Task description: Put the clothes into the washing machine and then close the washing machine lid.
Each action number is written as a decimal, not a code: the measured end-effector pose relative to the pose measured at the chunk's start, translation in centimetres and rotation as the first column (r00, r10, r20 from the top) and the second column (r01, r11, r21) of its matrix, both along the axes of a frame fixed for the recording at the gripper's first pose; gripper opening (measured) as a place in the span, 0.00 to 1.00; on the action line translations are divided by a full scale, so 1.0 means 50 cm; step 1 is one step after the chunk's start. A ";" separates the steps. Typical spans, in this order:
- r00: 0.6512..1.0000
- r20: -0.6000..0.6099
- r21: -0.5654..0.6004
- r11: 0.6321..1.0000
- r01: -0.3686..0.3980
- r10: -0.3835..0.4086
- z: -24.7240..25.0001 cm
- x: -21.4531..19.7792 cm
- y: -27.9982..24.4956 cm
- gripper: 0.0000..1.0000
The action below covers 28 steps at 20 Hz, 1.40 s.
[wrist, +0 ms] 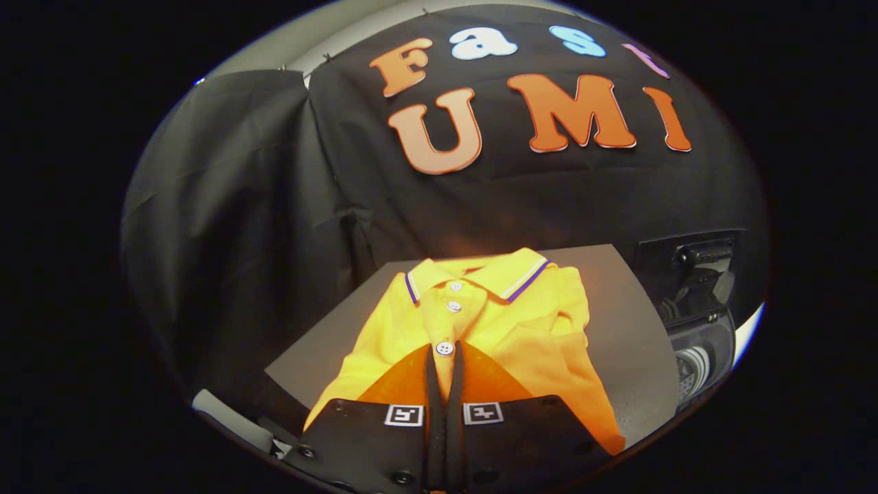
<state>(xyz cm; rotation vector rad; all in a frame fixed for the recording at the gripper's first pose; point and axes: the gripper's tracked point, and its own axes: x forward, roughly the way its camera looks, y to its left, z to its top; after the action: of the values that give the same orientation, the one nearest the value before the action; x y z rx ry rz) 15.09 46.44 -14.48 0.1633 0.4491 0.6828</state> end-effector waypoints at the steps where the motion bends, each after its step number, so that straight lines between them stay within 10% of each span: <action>1: 1.000 0.026 0.024 1.000 0.002 -0.003 0.008 -0.011 -0.004 0.08; 8: 0.982 0.177 0.168 0.982 -0.089 0.059 0.131 -0.144 -0.025 0.08; 15: 0.968 0.251 0.189 0.982 -0.021 -0.028 0.225 -0.223 -0.130 0.07; 28: 0.929 0.349 0.282 0.959 0.017 -0.119 0.353 -0.059 -0.572 0.07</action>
<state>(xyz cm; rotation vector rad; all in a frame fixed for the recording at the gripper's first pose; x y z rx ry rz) 12.15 17.83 3.18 0.3074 -0.0110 0.6869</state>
